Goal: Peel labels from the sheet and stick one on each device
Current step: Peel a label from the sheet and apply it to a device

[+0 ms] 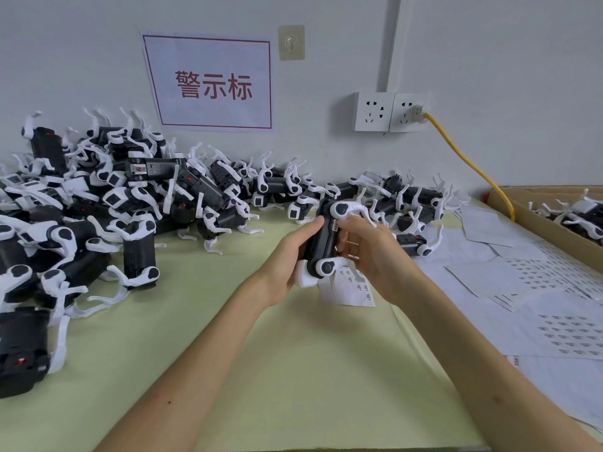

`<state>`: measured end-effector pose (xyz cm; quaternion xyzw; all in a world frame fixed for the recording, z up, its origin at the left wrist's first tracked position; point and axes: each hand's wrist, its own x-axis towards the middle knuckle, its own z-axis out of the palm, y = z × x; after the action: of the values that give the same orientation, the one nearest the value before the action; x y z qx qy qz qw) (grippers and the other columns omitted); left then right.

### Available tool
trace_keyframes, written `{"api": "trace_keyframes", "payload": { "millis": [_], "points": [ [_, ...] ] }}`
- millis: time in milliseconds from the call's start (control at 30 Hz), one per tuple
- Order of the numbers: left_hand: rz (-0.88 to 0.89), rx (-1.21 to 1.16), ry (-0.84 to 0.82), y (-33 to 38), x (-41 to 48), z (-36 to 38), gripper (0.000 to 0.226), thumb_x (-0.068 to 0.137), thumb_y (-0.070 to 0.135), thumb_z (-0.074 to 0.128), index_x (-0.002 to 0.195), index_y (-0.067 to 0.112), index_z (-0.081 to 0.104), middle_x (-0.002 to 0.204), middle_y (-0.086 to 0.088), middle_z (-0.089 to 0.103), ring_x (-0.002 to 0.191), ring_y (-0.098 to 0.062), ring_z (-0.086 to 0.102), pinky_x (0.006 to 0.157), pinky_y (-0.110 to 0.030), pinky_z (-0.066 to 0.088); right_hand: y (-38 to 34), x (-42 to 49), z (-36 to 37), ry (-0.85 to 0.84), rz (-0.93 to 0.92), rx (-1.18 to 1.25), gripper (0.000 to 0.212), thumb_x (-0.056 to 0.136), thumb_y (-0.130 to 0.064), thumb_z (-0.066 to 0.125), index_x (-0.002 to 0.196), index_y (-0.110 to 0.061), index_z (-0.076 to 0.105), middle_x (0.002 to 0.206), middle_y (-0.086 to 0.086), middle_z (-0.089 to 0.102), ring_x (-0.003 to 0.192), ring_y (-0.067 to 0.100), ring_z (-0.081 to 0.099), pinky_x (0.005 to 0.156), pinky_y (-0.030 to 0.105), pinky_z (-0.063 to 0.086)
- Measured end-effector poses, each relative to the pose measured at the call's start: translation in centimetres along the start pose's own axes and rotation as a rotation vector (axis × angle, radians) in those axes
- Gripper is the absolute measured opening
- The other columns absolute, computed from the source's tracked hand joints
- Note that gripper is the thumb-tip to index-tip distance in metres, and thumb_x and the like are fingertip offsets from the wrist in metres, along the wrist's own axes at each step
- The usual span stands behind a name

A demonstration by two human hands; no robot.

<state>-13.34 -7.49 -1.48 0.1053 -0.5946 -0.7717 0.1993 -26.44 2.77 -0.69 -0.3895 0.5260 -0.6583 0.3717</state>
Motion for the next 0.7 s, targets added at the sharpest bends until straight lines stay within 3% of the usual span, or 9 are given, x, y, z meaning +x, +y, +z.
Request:
{"api": "trace_keyframes", "payload": {
  "millis": [67,167,233,300,400,467,567,633,700],
  "points": [
    [-0.037,-0.048,0.035,0.1,0.2,-0.2,0.034,0.097,0.044,0.055,0.102,0.018,0.076,0.098,-0.002,0.074,0.083,-0.015,0.071,0.078,-0.033,0.054,0.0,0.0,0.1,0.070,-0.025,-0.065,0.025,0.094,-0.028,0.065,0.073,-0.019,0.057,0.070,0.001,0.059,0.062,0.013,0.053,0.064,0.027,0.042],
    [-0.062,-0.083,0.081,0.3,0.5,-0.6,0.039,0.090,0.045,0.062,0.110,0.014,0.072,0.106,-0.006,0.072,0.076,-0.015,0.070,0.072,-0.035,0.058,-0.1,-0.1,0.2,0.266,-0.126,-0.166,0.009,0.094,-0.025,0.069,0.094,-0.022,0.061,0.082,-0.002,0.065,0.066,0.014,0.057,0.063,0.027,0.044],
    [-0.092,-0.075,0.099,0.3,0.6,-0.7,0.035,0.093,0.043,0.061,0.111,0.015,0.073,0.110,-0.005,0.073,0.076,-0.014,0.070,0.076,-0.038,0.055,-0.1,-0.2,0.0,0.352,-0.240,-0.276,0.029,0.088,-0.029,0.074,0.113,-0.027,0.060,0.101,-0.007,0.066,0.082,0.011,0.063,0.068,0.024,0.048],
    [-0.131,-0.049,0.075,0.1,0.6,-0.7,0.030,0.098,0.040,0.059,0.108,0.018,0.076,0.108,-0.002,0.075,0.076,-0.013,0.071,0.081,-0.038,0.052,-0.4,-0.3,-0.3,0.287,-0.329,-0.388,0.046,0.081,-0.034,0.072,0.125,-0.031,0.059,0.118,-0.012,0.063,0.102,0.000,0.062,0.075,0.012,0.049],
    [-0.180,-0.009,-0.038,-0.1,0.3,-0.7,0.026,0.097,0.041,0.061,0.097,0.026,0.082,0.094,0.004,0.075,0.080,-0.011,0.071,0.077,-0.033,0.056,-0.7,-0.2,-0.8,0.056,-0.325,-0.519,0.036,0.090,-0.029,0.072,0.126,-0.028,0.067,0.131,-0.012,0.063,0.113,-0.001,0.060,0.084,0.012,0.048],
    [-0.190,0.012,-0.073,-0.1,0.2,-0.8,0.027,0.098,0.042,0.060,0.099,0.027,0.082,0.098,0.002,0.075,0.080,-0.012,0.071,0.072,-0.034,0.057,-0.8,-0.2,-1.2,-0.025,-0.293,-0.525,0.027,0.097,-0.021,0.068,0.124,-0.022,0.069,0.128,-0.009,0.065,0.109,-0.001,0.063,0.081,0.012,0.050],
    [-0.212,0.014,-0.087,0.0,0.1,-0.9,0.030,0.094,0.046,0.065,0.106,0.023,0.080,0.111,-0.004,0.074,0.077,-0.015,0.069,0.068,-0.035,0.056,-0.7,-0.3,-1.5,-0.075,-0.209,-0.496,0.023,0.104,-0.025,0.058,0.124,-0.026,0.068,0.123,-0.016,0.065,0.103,-0.008,0.062,0.081,0.008,0.045],
    [-0.242,0.034,-0.105,0.0,0.0,-0.9,0.028,0.089,0.047,0.070,0.096,0.023,0.082,0.102,-0.002,0.073,0.076,-0.015,0.069,0.069,-0.035,0.055,-0.6,-0.3,-1.5,-0.079,-0.175,-0.509,0.026,0.102,-0.034,0.053,0.122,-0.030,0.068,0.117,-0.021,0.066,0.110,-0.006,0.058,0.087,0.014,0.041],
    [-0.272,0.064,-0.119,-0.1,0.1,-0.8,0.030,0.087,0.047,0.072,0.094,0.018,0.079,0.092,-0.002,0.072,0.076,-0.017,0.070,0.076,-0.038,0.056,-0.6,-0.3,-1.3,-0.072,-0.186,-0.521,0.034,0.093,-0.040,0.050,0.118,-0.030,0.070,0.106,-0.028,0.066,0.104,-0.008,0.058,0.082,0.011,0.040]
  ]
}}
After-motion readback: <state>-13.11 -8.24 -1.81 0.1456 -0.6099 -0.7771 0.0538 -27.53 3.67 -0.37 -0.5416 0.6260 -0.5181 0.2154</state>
